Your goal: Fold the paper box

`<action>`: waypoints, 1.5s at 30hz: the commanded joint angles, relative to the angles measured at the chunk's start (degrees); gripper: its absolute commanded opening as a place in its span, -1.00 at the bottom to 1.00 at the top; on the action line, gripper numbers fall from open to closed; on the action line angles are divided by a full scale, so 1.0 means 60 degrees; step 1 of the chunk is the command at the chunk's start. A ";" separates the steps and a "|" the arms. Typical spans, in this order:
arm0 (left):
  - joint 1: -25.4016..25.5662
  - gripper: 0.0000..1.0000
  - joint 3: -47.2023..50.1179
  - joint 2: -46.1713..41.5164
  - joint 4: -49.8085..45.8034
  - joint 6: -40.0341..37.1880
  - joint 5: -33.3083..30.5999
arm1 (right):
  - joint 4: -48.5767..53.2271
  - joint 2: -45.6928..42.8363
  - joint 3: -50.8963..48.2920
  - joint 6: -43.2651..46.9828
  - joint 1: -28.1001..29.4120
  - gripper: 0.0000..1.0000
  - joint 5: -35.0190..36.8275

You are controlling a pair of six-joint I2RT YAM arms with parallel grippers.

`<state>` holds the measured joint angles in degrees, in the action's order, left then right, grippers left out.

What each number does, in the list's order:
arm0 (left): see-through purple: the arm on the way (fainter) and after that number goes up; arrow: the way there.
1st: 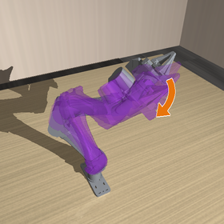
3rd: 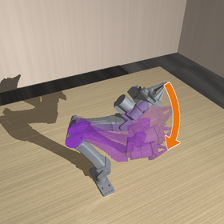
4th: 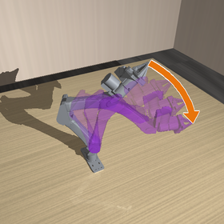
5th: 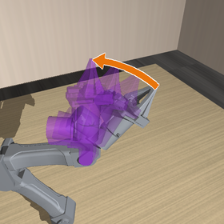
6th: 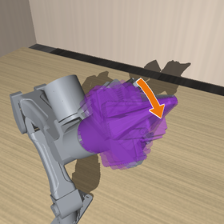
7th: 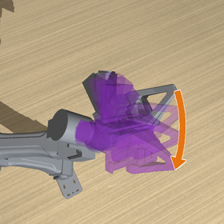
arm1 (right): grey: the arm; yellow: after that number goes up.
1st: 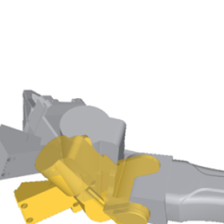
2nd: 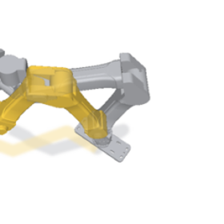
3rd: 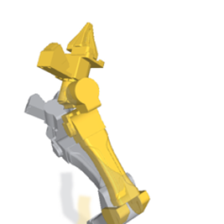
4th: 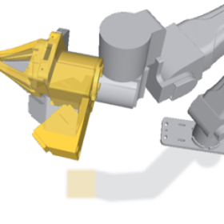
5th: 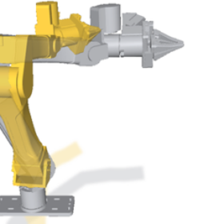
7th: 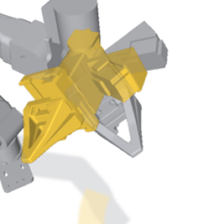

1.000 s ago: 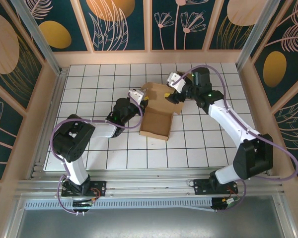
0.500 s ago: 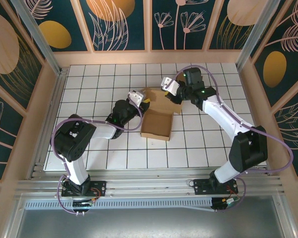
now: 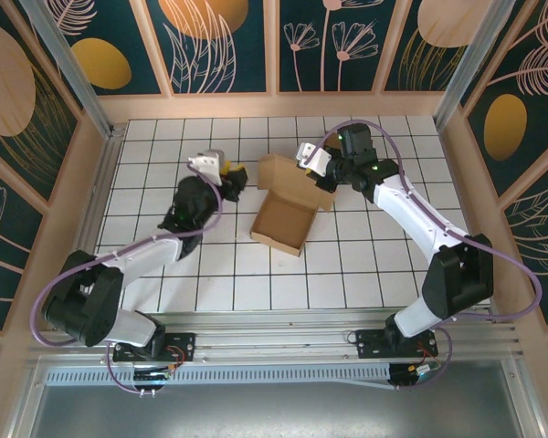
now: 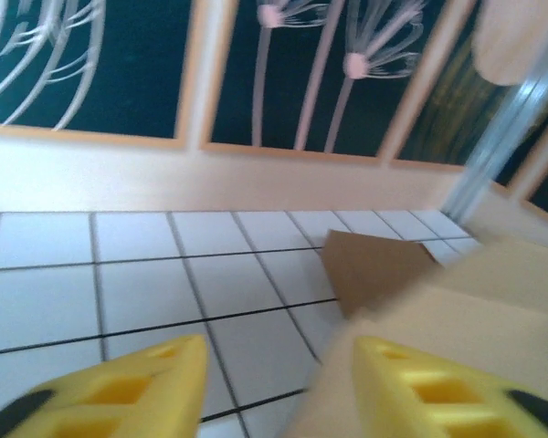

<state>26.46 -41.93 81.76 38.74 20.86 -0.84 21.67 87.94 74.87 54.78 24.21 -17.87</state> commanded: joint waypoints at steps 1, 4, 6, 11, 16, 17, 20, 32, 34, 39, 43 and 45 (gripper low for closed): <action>-0.1052 -0.40 -0.0619 0.0177 -0.2938 0.2468 0.1065 | 0.0224 -0.0384 0.0197 0.0127 0.0091 -0.90 -0.0127; -0.1586 -0.56 -0.1667 0.0942 -0.3774 0.2728 0.2734 | 0.0197 -0.0459 0.0156 0.0112 0.0137 -0.90 -0.0145; -0.1607 -0.64 -0.2798 0.1672 -0.4739 0.2335 0.3608 | 0.0142 -0.0494 0.0156 0.0112 0.0172 -0.90 -0.0127; -0.1604 -0.94 -0.3908 0.2678 -0.4986 0.2354 0.5098 | 0.0065 -0.0524 0.0150 0.0138 0.0250 -0.90 -0.0087; -0.1587 -1.00 -0.3993 0.3524 -0.3980 0.2899 0.6530 | -0.0004 -0.0476 0.0145 0.0156 0.0384 -0.90 0.0088; -0.1557 -1.00 -0.3882 0.3568 -0.3674 0.3074 0.6875 | -0.0034 -0.0457 0.0137 0.0167 0.0390 -0.90 0.0152; -0.1483 -1.00 -0.3529 0.3535 -0.3164 0.3354 0.7378 | -0.0203 -0.0400 0.0131 0.0157 0.0474 -0.90 0.0558; -0.1108 -1.00 -0.2929 0.3775 -0.2078 0.4045 0.7894 | -0.0961 -0.0382 -0.0374 0.0577 0.1130 -0.90 0.1909; -0.1033 -1.00 -0.2850 0.3822 -0.2012 0.4089 0.7867 | -0.1086 -0.0411 -0.0501 0.0636 0.1136 -0.90 0.2057; -0.0921 -1.00 -0.2468 0.3806 -0.1874 0.4134 0.7677 | -0.1557 -0.0581 -0.1061 0.0911 0.1562 -0.90 0.2610; -0.0923 -1.00 -0.2042 0.3769 -0.1926 0.4066 0.7372 | -0.2074 -0.0917 -0.1784 0.1238 0.1819 -0.90 0.2911; -0.0923 -1.00 -0.1898 0.3751 -0.1938 0.4026 0.7283 | -0.2256 -0.1088 -0.2072 0.1293 0.1881 -0.89 0.2984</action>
<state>20.29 -55.02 104.01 25.98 44.88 43.13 10.63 83.15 64.97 60.55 34.59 -1.96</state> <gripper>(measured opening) 0.044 0.074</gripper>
